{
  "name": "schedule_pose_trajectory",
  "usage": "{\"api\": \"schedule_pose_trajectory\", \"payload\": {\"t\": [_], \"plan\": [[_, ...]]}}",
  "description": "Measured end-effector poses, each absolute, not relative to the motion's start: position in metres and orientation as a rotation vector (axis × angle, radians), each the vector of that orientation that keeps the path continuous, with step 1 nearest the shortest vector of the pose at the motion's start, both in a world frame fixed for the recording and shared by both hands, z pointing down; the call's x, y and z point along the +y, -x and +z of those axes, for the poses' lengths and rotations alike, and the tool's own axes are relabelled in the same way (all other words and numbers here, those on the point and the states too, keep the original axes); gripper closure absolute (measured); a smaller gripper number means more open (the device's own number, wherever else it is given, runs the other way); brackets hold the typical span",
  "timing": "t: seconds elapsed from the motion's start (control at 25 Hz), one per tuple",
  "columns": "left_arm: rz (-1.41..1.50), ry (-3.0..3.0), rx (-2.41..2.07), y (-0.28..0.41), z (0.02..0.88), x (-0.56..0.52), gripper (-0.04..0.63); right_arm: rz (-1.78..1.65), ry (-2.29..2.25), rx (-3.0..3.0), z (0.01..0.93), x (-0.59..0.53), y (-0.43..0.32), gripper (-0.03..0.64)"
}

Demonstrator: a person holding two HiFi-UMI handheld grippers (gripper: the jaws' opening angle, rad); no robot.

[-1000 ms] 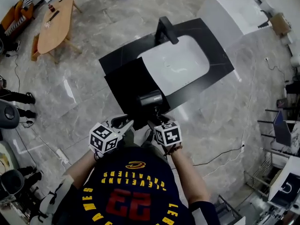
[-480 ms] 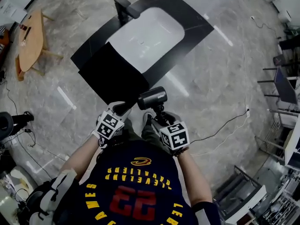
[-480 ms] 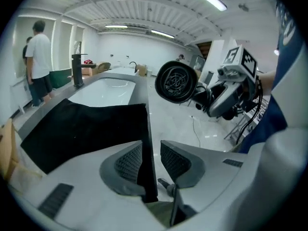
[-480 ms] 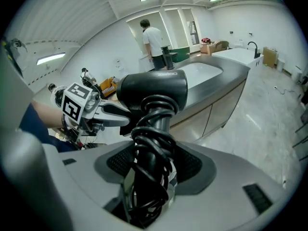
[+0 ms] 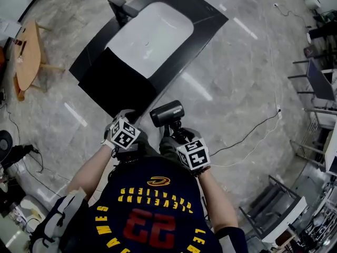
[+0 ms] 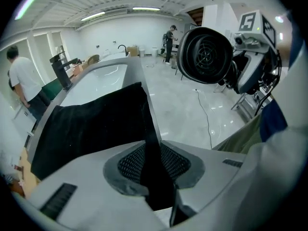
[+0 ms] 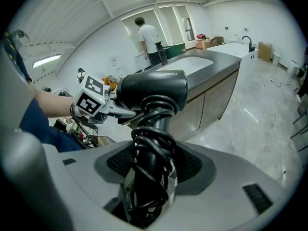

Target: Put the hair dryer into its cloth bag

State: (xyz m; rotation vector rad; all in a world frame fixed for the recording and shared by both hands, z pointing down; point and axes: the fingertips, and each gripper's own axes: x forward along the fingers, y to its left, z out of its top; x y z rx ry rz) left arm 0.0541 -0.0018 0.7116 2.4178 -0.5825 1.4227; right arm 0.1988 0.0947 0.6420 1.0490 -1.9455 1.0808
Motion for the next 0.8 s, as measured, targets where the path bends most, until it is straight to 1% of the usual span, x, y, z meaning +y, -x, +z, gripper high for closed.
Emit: {"api": "schedule_pose_trajectory", "payload": {"t": [0.04,0.12,0.16,0.36,0.44,0.68,0.8], "plan": [[1.415,-2.409,-0.588,-0.055,0.712,-0.003,0.504,1.082,-1.045,-1.945,0.644,0.096,-0.198,0.371],[1.341,-2.382,-0.616,-0.055,0.707,-0.006,0.569,1.088,-1.035,-1.941,0.646,0.098,-0.195,0.371],[1.286,-2.362,-0.63,-0.054,0.703,-0.009,0.575,1.091,-1.031,-1.941,0.647,0.099,-0.193,0.371],[0.996,-2.298,-0.669,-0.047,0.676,-0.022,0.578,1.089,-0.985,-1.931,0.655,0.102,-0.183,0.371],[0.934,-2.3,-0.655,-0.047,0.67,-0.024,0.578,1.088,-0.96,-1.928,0.66,0.102,-0.177,0.371],[1.011,-2.275,-0.606,-0.043,0.684,-0.019,0.576,1.082,-0.887,-1.904,0.666,0.099,-0.159,0.371],[0.969,-2.258,-0.633,-0.039,0.68,-0.025,0.58,1.059,-0.864,-1.897,0.667,0.096,-0.154,0.371]]}}
